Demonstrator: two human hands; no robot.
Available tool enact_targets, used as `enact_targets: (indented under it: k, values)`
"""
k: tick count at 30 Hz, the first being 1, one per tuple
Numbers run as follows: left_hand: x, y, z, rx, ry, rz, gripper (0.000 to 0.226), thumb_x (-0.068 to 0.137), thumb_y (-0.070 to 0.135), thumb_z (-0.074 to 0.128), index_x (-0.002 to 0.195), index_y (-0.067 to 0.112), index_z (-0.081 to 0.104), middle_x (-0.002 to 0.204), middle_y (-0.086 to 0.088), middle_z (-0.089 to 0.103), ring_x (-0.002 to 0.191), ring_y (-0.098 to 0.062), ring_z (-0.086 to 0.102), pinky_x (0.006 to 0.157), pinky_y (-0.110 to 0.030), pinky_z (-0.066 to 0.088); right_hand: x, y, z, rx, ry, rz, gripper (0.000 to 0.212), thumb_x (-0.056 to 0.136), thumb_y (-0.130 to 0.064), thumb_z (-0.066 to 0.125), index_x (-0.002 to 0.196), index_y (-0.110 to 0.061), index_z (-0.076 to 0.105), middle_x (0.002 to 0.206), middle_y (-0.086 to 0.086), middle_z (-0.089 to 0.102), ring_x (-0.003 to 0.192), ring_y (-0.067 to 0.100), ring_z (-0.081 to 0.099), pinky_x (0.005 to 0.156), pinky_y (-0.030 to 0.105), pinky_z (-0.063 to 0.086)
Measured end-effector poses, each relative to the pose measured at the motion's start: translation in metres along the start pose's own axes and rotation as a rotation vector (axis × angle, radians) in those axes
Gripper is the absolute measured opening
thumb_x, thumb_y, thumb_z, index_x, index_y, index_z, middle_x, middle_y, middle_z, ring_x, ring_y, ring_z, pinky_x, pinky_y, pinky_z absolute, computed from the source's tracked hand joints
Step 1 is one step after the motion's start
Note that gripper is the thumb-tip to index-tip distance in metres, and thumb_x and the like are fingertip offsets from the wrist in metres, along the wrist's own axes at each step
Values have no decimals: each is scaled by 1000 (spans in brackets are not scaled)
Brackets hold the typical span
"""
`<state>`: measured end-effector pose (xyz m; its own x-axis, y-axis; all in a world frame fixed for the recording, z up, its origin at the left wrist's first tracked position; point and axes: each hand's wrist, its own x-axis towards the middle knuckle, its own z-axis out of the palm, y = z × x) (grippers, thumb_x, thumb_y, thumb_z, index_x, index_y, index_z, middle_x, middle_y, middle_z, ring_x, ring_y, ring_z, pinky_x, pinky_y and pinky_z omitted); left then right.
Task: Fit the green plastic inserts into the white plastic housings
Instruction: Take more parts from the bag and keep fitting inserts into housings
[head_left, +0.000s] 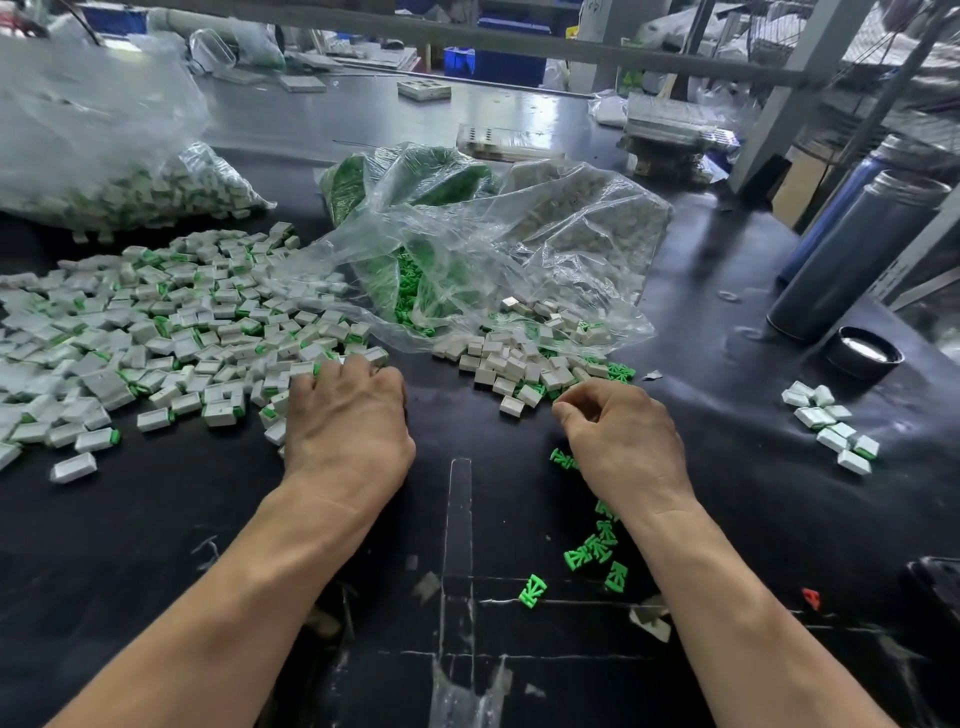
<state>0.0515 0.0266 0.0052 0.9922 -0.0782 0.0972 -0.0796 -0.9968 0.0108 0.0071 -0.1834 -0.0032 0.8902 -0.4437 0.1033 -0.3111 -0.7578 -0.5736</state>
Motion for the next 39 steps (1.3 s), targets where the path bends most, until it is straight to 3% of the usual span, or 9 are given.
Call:
enact_targets:
  k: [4, 9, 13, 22, 25, 29, 32, 35, 39]
  values:
    - [-5, 12, 9, -236, 136, 172, 37, 95, 19, 57, 129, 34, 61, 125, 4, 55, 119, -20, 48, 100, -37, 30, 0, 0, 1, 15, 11, -34, 10, 95, -37, 70, 101, -35, 78, 102, -8, 73, 100, 21, 66, 88, 35, 50]
    - [-14, 35, 18, -366, 62, 460, 62, 96, 12, 48, 152, 36, 41, 163, 10, 32, 147, -13, 27, 119, -34, 17, 3, -2, 7, -21, 8, -113, 23, 96, -39, 70, 118, -34, 74, 112, -7, 65, 109, 20, 62, 93, 35, 49]
    - [-13, 37, 25, -398, 9, 504, 57, 103, 18, 43, 156, 35, 35, 167, 10, 25, 153, -6, 13, 122, -28, 4, 4, -7, 16, -100, -2, -188, 31, 96, -44, 70, 125, -33, 71, 115, -2, 63, 114, 22, 59, 95, 38, 49]
    - [-12, 34, 28, -509, 105, 483, 43, 102, 20, 53, 144, 30, 53, 154, 11, 46, 145, -8, 34, 119, -27, 17, 6, -9, 20, -28, 81, -178, 12, 95, -36, 71, 100, -26, 72, 103, -5, 69, 104, 19, 64, 86, 32, 47]
    - [-12, 34, 23, -688, 150, 427, 37, 99, 19, 61, 134, 29, 62, 135, 13, 61, 129, -7, 51, 113, -28, 34, 5, -9, 18, 329, 33, -127, 11, 92, -33, 77, 97, -25, 71, 92, -10, 73, 88, 10, 69, 83, 30, 54]
    - [-14, 37, 14, -1230, 85, 223, 22, 96, 16, 71, 116, 24, 71, 102, 15, 74, 98, 0, 68, 90, -20, 53, -4, -13, 18, 793, -124, -184, 11, 89, -21, 82, 95, -24, 74, 90, -2, 78, 84, 11, 73, 78, 22, 55]
    - [-16, 36, 10, -1408, 45, 183, 16, 93, 18, 74, 108, 24, 73, 93, 12, 76, 90, -3, 71, 82, -14, 52, -8, -17, 18, 943, -183, -238, 15, 89, -12, 81, 92, -25, 75, 91, 0, 79, 86, 16, 75, 77, 21, 57]
    - [-16, 36, 9, -1483, 56, 155, 13, 91, 16, 75, 103, 23, 75, 90, 10, 77, 85, -4, 71, 79, -15, 53, -9, -18, 16, 975, -209, -271, 25, 90, 0, 76, 92, -25, 75, 88, -4, 79, 83, 7, 73, 74, 15, 54]
    - [-18, 35, 8, -1452, 77, 207, 17, 92, 18, 75, 107, 26, 74, 90, 12, 75, 82, -4, 69, 75, -15, 52, -10, -19, 13, 947, -200, -258, 20, 91, -4, 76, 94, -24, 76, 88, -4, 79, 82, 5, 72, 72, 14, 52]
